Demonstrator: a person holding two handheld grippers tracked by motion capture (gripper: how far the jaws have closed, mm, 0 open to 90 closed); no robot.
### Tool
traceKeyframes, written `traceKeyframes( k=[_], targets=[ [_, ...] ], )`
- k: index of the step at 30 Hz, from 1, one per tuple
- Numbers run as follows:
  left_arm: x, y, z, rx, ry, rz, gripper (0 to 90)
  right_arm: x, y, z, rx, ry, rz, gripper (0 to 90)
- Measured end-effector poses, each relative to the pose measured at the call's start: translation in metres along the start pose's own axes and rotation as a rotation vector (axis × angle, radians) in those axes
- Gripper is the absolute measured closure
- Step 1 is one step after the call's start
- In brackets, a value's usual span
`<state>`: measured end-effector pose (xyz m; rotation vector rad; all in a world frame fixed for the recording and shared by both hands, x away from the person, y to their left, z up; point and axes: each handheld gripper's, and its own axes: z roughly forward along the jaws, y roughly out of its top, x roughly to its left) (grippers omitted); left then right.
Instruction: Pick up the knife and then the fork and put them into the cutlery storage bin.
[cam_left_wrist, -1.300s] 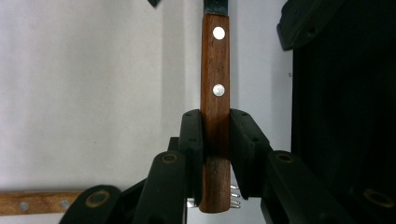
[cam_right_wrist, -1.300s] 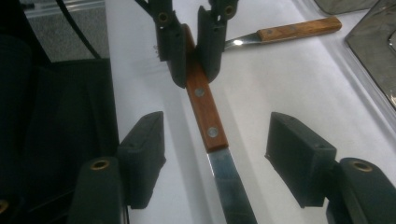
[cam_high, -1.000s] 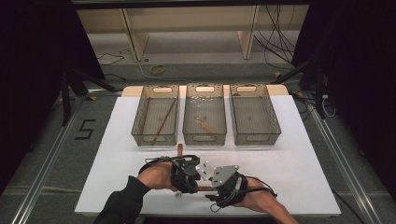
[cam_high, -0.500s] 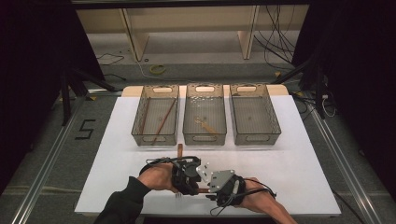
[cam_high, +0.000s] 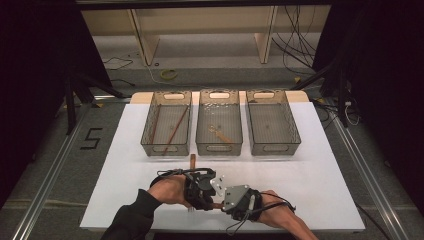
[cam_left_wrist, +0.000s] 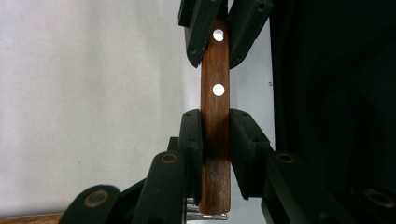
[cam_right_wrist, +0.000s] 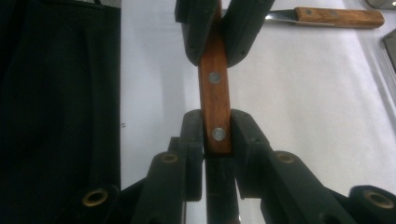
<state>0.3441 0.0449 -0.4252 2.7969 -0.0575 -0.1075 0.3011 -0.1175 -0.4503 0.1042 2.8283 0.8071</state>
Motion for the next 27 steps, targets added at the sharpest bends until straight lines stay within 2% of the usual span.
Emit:
traceKeyframes(
  k=[7,8,11,15,16,17,18,20,22,23,24,27],
  targets=[
    [-0.001,-0.001,-0.004,-0.025,0.013,0.001,73.2,0.0,-0.001,-0.002,-0.013,-0.008,-0.015,78.1],
    [-0.001,-0.002,-0.004,-0.04,0.014,-0.014,73.0,-0.001,-0.001,-0.003,-0.015,-0.01,-0.008,78.2],
    [0.0,-0.002,-0.005,-0.047,0.013,-0.009,72.0,-0.002,-0.002,-0.004,-0.017,0.002,-0.015,78.3],
    [0.001,-0.004,-0.006,-0.047,0.03,-0.019,63.4,-0.004,-0.003,-0.005,-0.014,-0.003,-0.011,78.2],
    [0.002,-0.006,-0.008,-0.075,0.055,-0.032,58.5,-0.004,-0.004,-0.005,-0.014,-0.007,-0.003,78.2],
    [0.002,-0.006,-0.008,-0.075,0.055,-0.032,54.5,-0.005,-0.004,-0.006,-0.015,-0.009,-0.006,78.2],
    [0.004,-0.009,-0.012,-0.098,0.076,-0.052,51.6,-0.006,-0.005,-0.006,-0.012,-0.016,-0.001,78.2],
    [0.005,-0.011,-0.015,-0.111,0.092,-0.063,43.1,-0.007,-0.006,-0.008,-0.01,-0.024,0.012,78.2],
    [0.006,-0.014,-0.018,-0.129,0.107,-0.086,38.4,-0.008,-0.008,-0.009,-0.012,-0.033,0.013,78.2],
    [0.009,-0.019,-0.022,-0.151,0.13,-0.106,36.5,-0.009,-0.009,-0.01,-0.013,-0.037,0.016,78.2],
    [0.009,-0.019,-0.022,-0.151,0.13,-0.106,34.5,-0.009,-0.009,-0.01,-0.013,-0.037,0.016,78.2],
    [0.011,-0.025,-0.025,-0.196,0.17,-0.145,29.4,-0.012,-0.012,-0.013,-0.011,-0.051,0.043,78.2]
  ],
)
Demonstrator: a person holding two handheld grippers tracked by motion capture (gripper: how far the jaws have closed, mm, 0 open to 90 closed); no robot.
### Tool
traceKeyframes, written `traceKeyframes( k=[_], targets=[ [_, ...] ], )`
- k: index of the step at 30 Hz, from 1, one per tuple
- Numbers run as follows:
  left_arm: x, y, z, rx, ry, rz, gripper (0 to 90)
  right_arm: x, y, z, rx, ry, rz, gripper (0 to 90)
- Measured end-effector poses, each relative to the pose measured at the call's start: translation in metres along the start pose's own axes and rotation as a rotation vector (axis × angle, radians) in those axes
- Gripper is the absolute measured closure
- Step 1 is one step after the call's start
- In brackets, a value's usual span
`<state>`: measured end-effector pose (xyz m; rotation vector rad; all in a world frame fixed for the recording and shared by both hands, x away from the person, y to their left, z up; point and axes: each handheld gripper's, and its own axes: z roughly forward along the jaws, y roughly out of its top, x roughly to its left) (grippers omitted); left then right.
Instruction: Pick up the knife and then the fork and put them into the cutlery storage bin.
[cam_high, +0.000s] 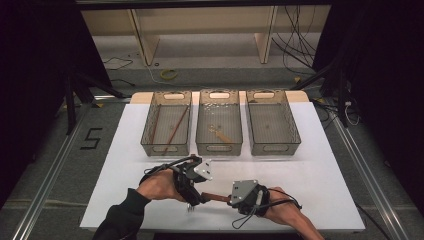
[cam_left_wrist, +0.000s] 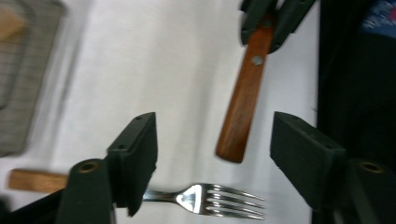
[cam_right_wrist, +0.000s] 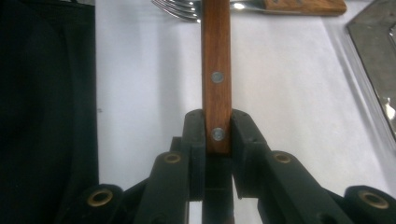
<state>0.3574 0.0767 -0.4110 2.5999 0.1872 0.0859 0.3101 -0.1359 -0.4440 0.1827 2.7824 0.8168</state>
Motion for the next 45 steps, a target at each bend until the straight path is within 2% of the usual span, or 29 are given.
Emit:
traceKeyframes(
  k=[1,4,10,14,20,24,29,31,32,33,34,35,36,37,38,40,41,42,45],
  targets=[
    [0.001,-0.003,-0.002,-0.021,0.015,-0.012,28.4,-0.002,-0.002,0.0,-0.002,-0.01,-0.008,78.2],
    [0.004,-0.008,-0.007,-0.075,0.059,-0.041,26.3,-0.005,-0.005,-0.002,-0.004,-0.03,0.015,78.2],
    [0.01,-0.016,-0.015,-0.179,0.115,-0.113,25.1,-0.014,-0.013,-0.007,-0.007,-0.062,0.055,78.2],
    [0.015,-0.023,-0.017,-0.208,0.121,-0.153,22.8,-0.021,-0.017,-0.012,-0.006,-0.091,0.092,78.2],
    [0.019,-0.036,-0.02,-0.302,0.15,-0.238,20.8,-0.034,-0.024,-0.023,-0.02,-0.139,0.163,78.2],
    [0.019,-0.047,-0.018,-0.341,0.161,-0.281,20.6,-0.046,-0.029,-0.035,-0.045,-0.173,0.219,78.2],
    [0.018,-0.06,-0.011,-0.386,0.188,-0.342,20.3,-0.07,-0.035,-0.052,-0.064,-0.217,0.324,78.1],
    [0.018,-0.065,-0.01,-0.399,0.194,-0.357,20.2,-0.075,-0.035,-0.054,-0.066,-0.226,0.334,78.1],
    [0.018,-0.067,-0.009,-0.4,0.192,-0.367,20.1,-0.087,-0.037,-0.06,-0.07,-0.248,0.377,78.1],
    [0.018,-0.07,-0.009,-0.403,0.198,-0.374,20.0,-0.093,-0.037,-0.062,-0.071,-0.261,0.391,78.1],
    [0.018,-0.07,-0.009,-0.403,0.198,-0.374,19.9,-0.093,-0.037,-0.062,-0.071,-0.261,0.391,78.1],
    [0.018,-0.072,-0.008,-0.405,0.205,-0.378,19.9,-0.106,-0.037,-0.067,-0.077,-0.28,0.424,78.1],
    [0.018,-0.073,-0.008,-0.406,0.207,-0.383,19.9,-0.106,-0.037,-0.067,-0.077,-0.28,0.424,78.1],
    [0.018,-0.074,-0.008,-0.407,0.204,-0.384,19.9,-0.112,-0.037,-0.069,-0.072,-0.29,0.446,78.1],
    [0.017,-0.076,-0.008,-0.411,0.208,-0.385,20.1,-0.126,-0.038,-0.073,-0.077,-0.298,0.484,78.1],
    [0.017,-0.079,-0.009,-0.424,0.214,-0.399,20.1,-0.139,-0.037,-0.075,-0.08,-0.31,0.509,78.1],
    [0.018,-0.081,-0.009,-0.429,0.21,-0.404,19.9,-0.139,-0.037,-0.075,-0.08,-0.31,0.509,78.1],
    [0.018,-0.082,-0.01,-0.434,0.206,-0.412,19.9,-0.151,-0.036,-0.075,-0.075,-0.32,0.528,78.1],
    [0.018,-0.086,-0.011,-0.441,0.208,-0.422,19.9,-0.167,-0.034,-0.074,-0.065,-0.339,0.559,78.1]
  ],
)
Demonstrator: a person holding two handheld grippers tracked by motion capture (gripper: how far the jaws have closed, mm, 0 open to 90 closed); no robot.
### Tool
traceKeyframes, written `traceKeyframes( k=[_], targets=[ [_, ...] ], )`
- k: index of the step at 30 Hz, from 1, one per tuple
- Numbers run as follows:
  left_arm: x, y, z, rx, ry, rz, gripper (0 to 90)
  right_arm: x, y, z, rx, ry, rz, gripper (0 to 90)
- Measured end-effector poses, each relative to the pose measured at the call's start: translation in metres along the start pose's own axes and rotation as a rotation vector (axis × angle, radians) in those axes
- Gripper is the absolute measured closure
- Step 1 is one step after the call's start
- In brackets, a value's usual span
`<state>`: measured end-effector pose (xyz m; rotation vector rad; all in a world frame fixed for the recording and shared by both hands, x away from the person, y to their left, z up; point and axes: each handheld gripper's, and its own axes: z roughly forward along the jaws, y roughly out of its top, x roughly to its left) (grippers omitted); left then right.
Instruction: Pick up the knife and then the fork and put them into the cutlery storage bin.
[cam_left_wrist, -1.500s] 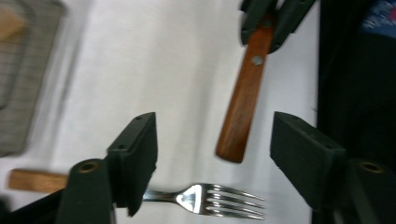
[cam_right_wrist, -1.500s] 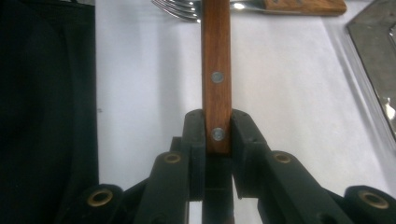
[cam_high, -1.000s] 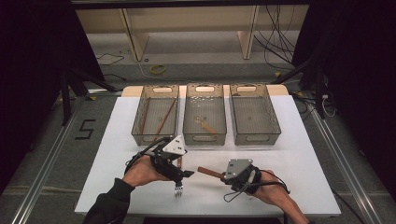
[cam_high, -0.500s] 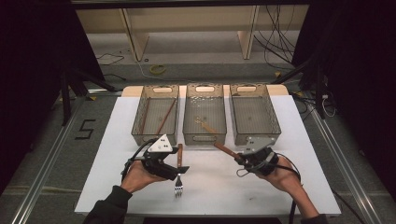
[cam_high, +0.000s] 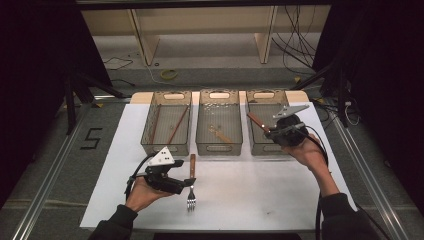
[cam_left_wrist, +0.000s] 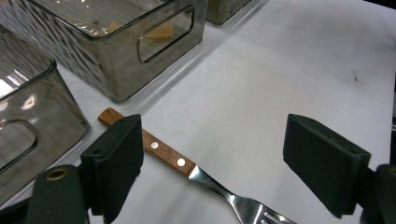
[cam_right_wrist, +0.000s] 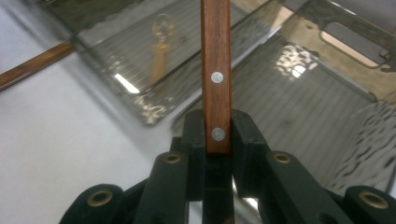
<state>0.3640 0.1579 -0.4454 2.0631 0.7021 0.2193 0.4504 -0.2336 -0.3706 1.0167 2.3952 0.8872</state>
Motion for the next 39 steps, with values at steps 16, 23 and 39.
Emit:
traceKeyframes(
  k=[16,23,39],
  targets=[
    [0.001,-0.007,-0.003,-0.012,-0.004,-0.02,19.9,-0.055,0.031,0.041,0.079,-0.104,0.121,77.9],
    [0.001,-0.008,-0.003,-0.015,-0.007,-0.024,20.0,-0.066,0.036,0.048,0.09,-0.131,0.15,77.9],
    [0.0,-0.008,-0.002,-0.005,-0.008,-0.018,20.0,-0.071,0.038,0.071,0.148,-0.145,0.183,77.7]
  ],
)
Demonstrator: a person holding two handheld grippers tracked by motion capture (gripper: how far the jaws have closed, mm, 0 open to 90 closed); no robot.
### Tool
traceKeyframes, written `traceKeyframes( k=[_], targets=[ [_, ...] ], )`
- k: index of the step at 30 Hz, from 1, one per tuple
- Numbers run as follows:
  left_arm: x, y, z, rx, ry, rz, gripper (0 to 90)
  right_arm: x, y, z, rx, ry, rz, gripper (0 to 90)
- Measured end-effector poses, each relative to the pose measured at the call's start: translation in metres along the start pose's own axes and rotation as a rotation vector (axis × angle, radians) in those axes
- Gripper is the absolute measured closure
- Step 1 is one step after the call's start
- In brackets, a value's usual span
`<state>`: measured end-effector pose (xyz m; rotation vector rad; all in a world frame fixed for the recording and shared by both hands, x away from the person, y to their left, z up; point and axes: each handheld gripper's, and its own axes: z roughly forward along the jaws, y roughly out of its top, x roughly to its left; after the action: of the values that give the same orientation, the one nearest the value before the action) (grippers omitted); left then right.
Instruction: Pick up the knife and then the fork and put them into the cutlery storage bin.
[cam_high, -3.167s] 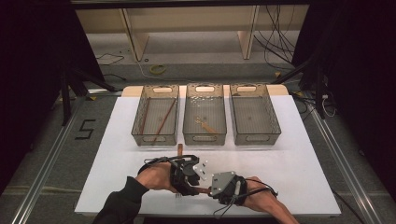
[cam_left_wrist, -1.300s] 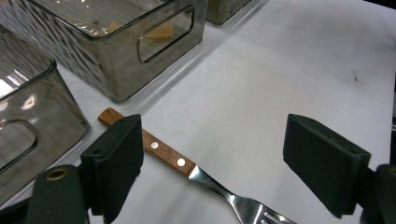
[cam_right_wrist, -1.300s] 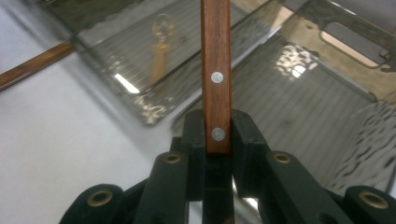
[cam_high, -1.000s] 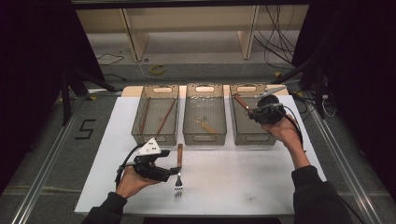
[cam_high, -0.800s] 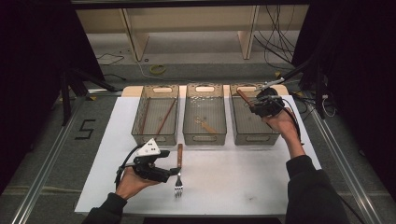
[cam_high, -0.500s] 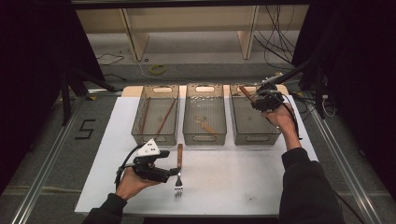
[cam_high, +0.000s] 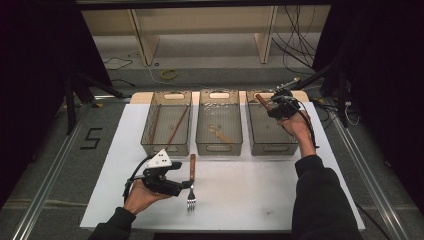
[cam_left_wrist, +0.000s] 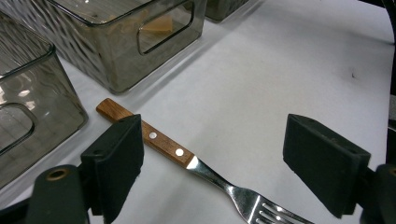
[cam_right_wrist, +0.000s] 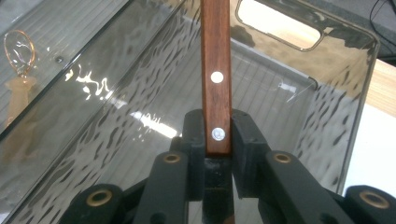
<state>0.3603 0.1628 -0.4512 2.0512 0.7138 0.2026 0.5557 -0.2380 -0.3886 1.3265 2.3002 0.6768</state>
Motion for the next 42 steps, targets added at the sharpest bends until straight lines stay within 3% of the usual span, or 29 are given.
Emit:
traceKeyframes(
  k=[8,11,17,28,30,34,42],
  targets=[
    [0.001,0.0,0.0,0.0,0.0,-0.002,20.0,0.003,0.001,0.008,0.018,-0.002,0.006,76.5],
    [0.001,0.0,0.0,0.0,0.001,-0.004,20.0,0.004,0.002,0.01,0.019,0.001,0.026,61.7],
    [0.002,0.0,0.0,-0.001,0.004,-0.003,20.0,0.004,0.001,0.005,0.0,0.031,0.044,51.0],
    [0.005,0.0,0.0,0.006,0.011,-0.011,19.7,0.012,-0.012,-0.025,-0.105,0.099,0.069,38.9],
    [0.005,0.001,0.0,0.006,0.013,-0.015,19.8,0.018,-0.021,-0.036,-0.148,0.126,0.056,37.7],
    [0.007,0.002,-0.001,0.007,0.02,-0.013,19.8,0.029,-0.036,-0.05,-0.183,0.169,0.048,36.1],
    [0.009,0.004,0.0,0.009,0.022,-0.018,19.9,0.051,-0.06,-0.063,-0.213,0.217,0.017,34.9]
  ],
)
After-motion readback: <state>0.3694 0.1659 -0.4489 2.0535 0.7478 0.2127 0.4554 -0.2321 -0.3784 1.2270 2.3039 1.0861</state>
